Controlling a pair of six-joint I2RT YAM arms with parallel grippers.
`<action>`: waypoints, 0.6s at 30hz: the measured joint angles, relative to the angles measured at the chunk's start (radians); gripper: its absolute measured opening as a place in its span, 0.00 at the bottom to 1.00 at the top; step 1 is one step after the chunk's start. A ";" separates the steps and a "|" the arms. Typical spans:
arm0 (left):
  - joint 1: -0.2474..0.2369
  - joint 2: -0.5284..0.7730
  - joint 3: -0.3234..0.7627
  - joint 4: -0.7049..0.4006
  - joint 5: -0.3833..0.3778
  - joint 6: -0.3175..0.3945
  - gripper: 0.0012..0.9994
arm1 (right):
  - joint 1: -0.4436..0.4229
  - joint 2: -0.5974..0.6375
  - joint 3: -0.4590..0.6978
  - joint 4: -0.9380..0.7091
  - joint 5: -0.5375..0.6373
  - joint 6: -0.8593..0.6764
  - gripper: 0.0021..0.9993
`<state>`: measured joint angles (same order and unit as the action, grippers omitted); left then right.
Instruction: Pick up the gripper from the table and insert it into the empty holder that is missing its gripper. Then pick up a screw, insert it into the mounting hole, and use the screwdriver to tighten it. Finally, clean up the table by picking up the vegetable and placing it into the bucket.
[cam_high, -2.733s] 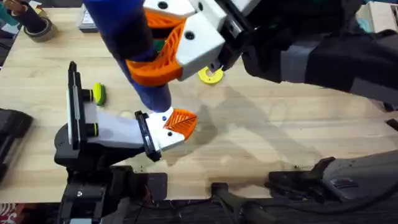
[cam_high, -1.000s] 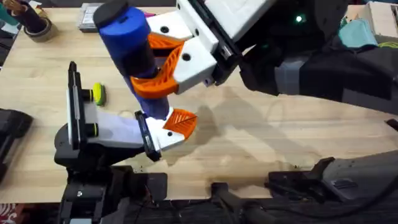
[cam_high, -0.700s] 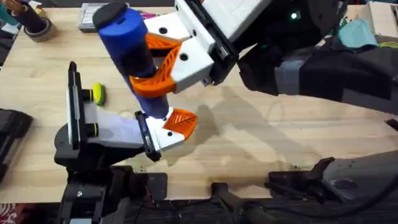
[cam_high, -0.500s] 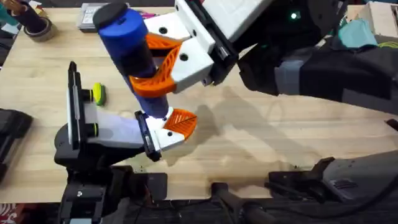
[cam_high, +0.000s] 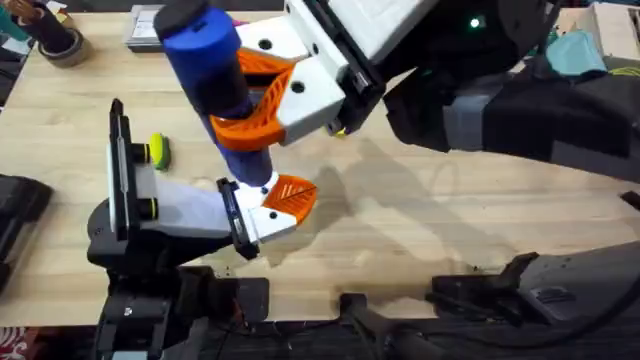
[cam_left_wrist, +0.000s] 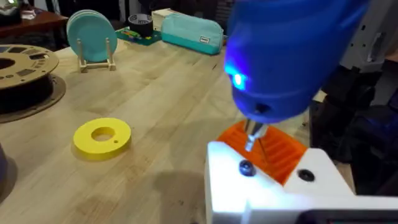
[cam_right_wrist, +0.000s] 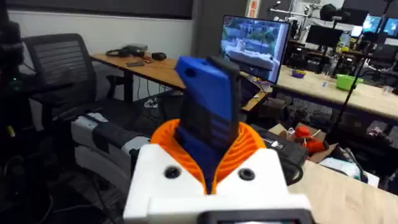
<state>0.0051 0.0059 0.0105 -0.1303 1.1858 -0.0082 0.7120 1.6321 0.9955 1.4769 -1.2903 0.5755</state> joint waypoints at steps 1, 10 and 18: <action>0.000 0.000 0.000 0.000 0.000 0.000 0.00 | 0.000 0.000 0.000 0.000 0.000 0.000 0.02; 0.000 0.000 0.000 0.000 0.000 0.000 0.00 | 0.000 0.000 0.000 -0.027 0.003 0.001 0.02; 0.000 0.000 0.000 0.000 0.000 0.000 0.00 | 0.000 0.000 0.000 -0.027 0.003 0.001 0.02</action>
<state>0.0051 0.0059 0.0105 -0.1303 1.1858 -0.0082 0.7120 1.6321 0.9955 1.4499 -1.2873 0.5762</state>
